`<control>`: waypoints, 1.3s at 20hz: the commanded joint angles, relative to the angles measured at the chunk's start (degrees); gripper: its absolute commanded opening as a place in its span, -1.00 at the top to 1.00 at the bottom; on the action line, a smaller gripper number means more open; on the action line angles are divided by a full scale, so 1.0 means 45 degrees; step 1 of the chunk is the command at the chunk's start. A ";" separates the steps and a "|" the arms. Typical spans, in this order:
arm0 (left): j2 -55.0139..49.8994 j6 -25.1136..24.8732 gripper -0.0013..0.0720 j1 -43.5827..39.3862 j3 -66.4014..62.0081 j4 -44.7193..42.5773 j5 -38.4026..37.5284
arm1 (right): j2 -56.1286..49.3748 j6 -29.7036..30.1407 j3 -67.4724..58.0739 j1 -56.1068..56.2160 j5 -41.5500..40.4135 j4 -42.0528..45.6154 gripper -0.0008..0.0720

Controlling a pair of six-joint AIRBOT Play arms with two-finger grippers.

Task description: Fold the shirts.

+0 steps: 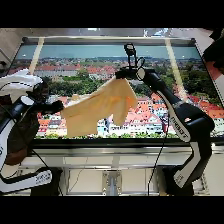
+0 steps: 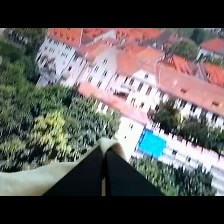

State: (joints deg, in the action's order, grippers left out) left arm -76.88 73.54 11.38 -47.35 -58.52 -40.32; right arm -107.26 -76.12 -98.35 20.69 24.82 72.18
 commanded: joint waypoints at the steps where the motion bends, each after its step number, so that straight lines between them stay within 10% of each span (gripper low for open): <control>1: -0.0806 0.0185 0.94 -0.0073 0.0097 0.1651 0.3628 | -0.1059 -0.0078 -0.0850 0.0000 -0.3696 -0.0083 0.94; 2: -0.0797 0.0185 0.94 -0.0073 0.0092 0.2113 0.4036 | -0.1059 -0.0097 -0.1054 0.0000 -0.3789 -0.0087 0.86; 4: -0.0748 0.0185 0.71 -0.0029 -0.0092 0.3002 0.4124 | -0.1015 -0.0631 -0.1744 -0.0034 -0.3045 -0.0078 -0.16; 6: -0.0340 0.0175 -0.86 0.0107 -0.0505 0.3113 0.3997 | -0.0806 -0.0617 -0.3099 -0.0359 -0.0656 0.0180 -0.19; 7: 0.0097 0.0170 -0.98 0.0321 -0.0709 0.3113 0.3803 | -0.0651 -0.0622 -0.3939 -0.0670 0.0996 0.0534 -0.19; 12: 0.3376 0.0146 -0.98 0.3186 -0.0729 0.1311 0.1341 | 0.2696 -0.0617 -0.3934 -0.3789 0.8762 0.2021 -0.06; 17: 0.5561 0.0136 -0.97 0.6640 0.1744 0.0243 -0.1030 | 0.6839 -0.0141 0.0000 -0.7135 1.1681 -0.0087 -0.07; 20: 0.5620 -0.1651 -0.93 0.6256 0.3871 0.1122 -0.1379 | 0.9598 0.0262 0.6552 -0.7082 0.9024 -0.3016 -0.07; 23: 0.5513 -0.6159 -0.75 0.4410 0.4872 0.3230 -0.0767 | 1.1166 0.0267 1.3702 -0.5697 0.3002 -0.9126 -0.09; 26: 0.4473 -0.6921 -0.75 0.2089 0.4682 0.4177 0.2331 | 1.0914 0.1433 1.7204 -0.3866 0.1404 -1.4246 -0.09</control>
State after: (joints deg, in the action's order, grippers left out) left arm -54.04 51.07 28.25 -27.66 -45.41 -39.44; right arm -60.29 -74.13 -39.00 -2.48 43.42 32.95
